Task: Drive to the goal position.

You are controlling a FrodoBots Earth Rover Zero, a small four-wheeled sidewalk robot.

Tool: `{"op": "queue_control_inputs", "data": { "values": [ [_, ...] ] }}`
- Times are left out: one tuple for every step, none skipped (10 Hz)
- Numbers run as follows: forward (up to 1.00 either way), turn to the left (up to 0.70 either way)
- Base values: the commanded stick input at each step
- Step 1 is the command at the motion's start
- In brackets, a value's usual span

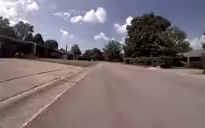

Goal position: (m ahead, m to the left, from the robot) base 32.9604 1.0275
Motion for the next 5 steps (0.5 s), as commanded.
{"op": "queue_control_inputs", "data": {
  "values": [
    [1.0,0.0],
    [1.0,0.0],
    [1.0,0.0],
    [1.0,0.0],
    [1.0,0.0]
  ]
}}
